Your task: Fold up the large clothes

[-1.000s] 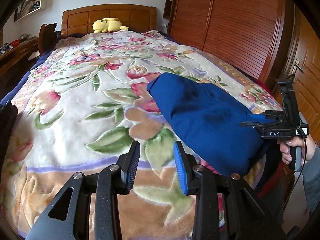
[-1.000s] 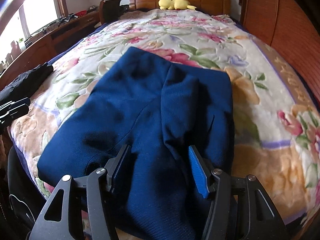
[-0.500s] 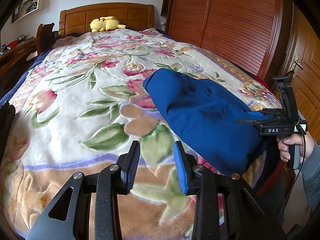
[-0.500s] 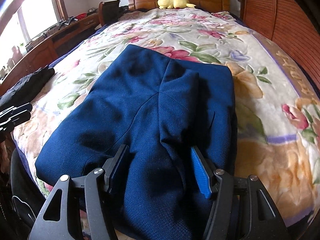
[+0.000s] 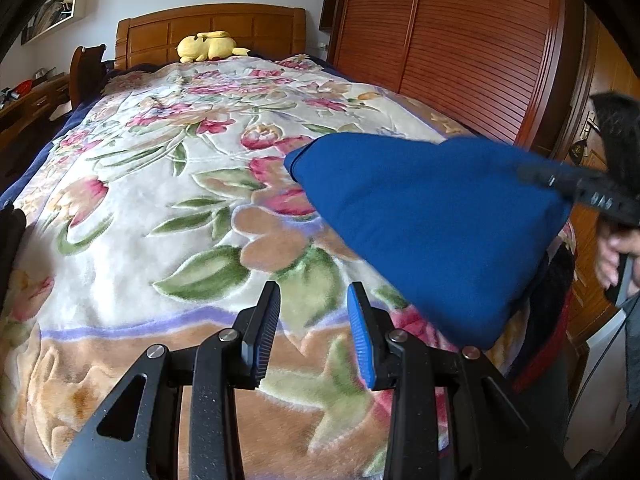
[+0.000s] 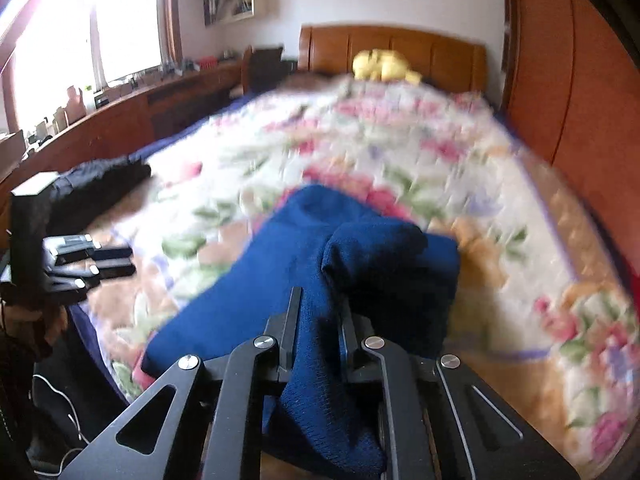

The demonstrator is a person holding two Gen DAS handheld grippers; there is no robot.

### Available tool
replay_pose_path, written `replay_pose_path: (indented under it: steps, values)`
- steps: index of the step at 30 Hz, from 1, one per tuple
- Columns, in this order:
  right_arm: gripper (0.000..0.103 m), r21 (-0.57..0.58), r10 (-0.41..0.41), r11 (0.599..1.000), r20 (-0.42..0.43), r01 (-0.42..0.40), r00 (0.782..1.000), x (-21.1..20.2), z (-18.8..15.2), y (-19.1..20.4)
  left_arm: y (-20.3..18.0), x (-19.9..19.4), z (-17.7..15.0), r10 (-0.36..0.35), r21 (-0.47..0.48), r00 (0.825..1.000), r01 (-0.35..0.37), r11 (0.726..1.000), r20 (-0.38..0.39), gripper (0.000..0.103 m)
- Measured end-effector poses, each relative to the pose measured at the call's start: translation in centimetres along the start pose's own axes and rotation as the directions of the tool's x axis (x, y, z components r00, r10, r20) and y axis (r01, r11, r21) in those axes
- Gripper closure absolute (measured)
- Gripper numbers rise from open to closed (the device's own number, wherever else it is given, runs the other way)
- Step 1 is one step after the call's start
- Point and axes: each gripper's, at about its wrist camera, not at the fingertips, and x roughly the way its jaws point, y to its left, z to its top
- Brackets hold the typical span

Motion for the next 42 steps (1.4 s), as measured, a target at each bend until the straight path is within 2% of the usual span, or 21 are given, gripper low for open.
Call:
replay_pose_path:
  steps: [3,5,6,9,12,15,17,19,22,24,27,30,33,36,42]
  values:
    - [0.09,0.008,-0.066,0.998,0.014,0.066,0.998,-1.4,-0.4,-1.8,-0.6,-0.1,0.0,-0.008,0.011,1.0,0.008,1.0,0.003,0.067]
    - [0.09,0.015,-0.148,0.989,-0.023,0.148,0.989,-1.0,-1.8,-3.4,-0.9,-0.2,0.1,-0.013,0.017,1.0,0.013,1.0,0.006,0.067]
    - [0.09,0.04,-0.19,0.98,-0.07,0.193,0.979,-0.2,-3.0,-4.8,-1.1,-0.3,0.1,-0.017,0.02,1.0,0.016,1.0,0.008,0.067]
    - [0.09,0.094,-0.184,0.974,-0.189,0.204,0.965,2.3,-6.5,-6.9,-1.5,-0.3,0.1,-0.022,0.025,1.0,0.021,0.999,0.008,0.067]
    - [0.088,0.129,-0.161,0.974,-0.177,0.185,0.971,2.0,-7.5,-6.8,-1.7,-0.3,0.1,-0.022,0.031,1.0,0.022,0.999,0.005,0.067]
    - [0.076,0.143,-0.19,0.966,-0.164,0.214,0.968,1.0,-6.5,-6.4,-1.7,-0.3,0.1,-0.024,0.031,1.0,0.024,0.999,0.01,0.067]
    - [0.064,0.132,-0.214,0.963,-0.142,0.233,0.966,0.3,-5.8,-5.8,-1.8,-0.4,0.0,-0.023,0.031,1.0,0.022,0.999,0.014,0.067]
    - [0.054,0.119,-0.211,0.968,-0.092,0.222,0.973,-0.6,-5.2,-4.4,-1.6,-0.6,-0.1,-0.022,0.026,1.0,0.021,0.999,0.017,0.067]
    - [0.053,0.091,-0.182,0.979,-0.033,0.185,0.983,-1.7,-4.8,-2.3,-1.2,-0.7,-0.2,-0.019,0.018,1.0,0.018,1.0,0.015,0.067]
    - [0.053,0.084,-0.123,0.989,-0.016,0.124,0.992,-1.7,-5.1,-0.7,-1.1,-0.7,-0.3,-0.015,0.016,1.0,0.015,1.0,0.014,0.067]
    - [0.053,0.074,-0.035,0.997,-0.039,0.038,0.999,-0.3,-5.6,1.6,-0.9,-0.8,-0.3,-0.015,0.015,1.0,0.014,1.0,0.015,0.067]
    - [0.053,0.044,0.0,0.999,-0.063,0.003,0.998,1.3,-6.1,3.6,-0.6,-1.0,-0.4,-0.012,0.014,1.0,0.012,1.0,0.015,0.067]
    - [0.053,0.073,0.034,0.997,-0.081,-0.028,0.996,3.0,-7.1,4.8,-0.5,-0.9,-0.4,-0.011,0.011,1.0,0.011,1.0,0.013,0.067]
    - [0.053,0.039,0.031,0.999,-0.139,-0.025,0.99,5.3,-9.1,6.2,-0.3,-0.8,-0.5,-0.011,0.009,1.0,0.011,1.0,0.008,0.067]
    - [0.053,0.083,0.04,0.996,-0.102,-0.031,0.994,5.1,-10.0,5.7,-0.7,-0.5,-0.6,-0.017,0.017,1.0,0.017,1.0,-0.001,0.067]
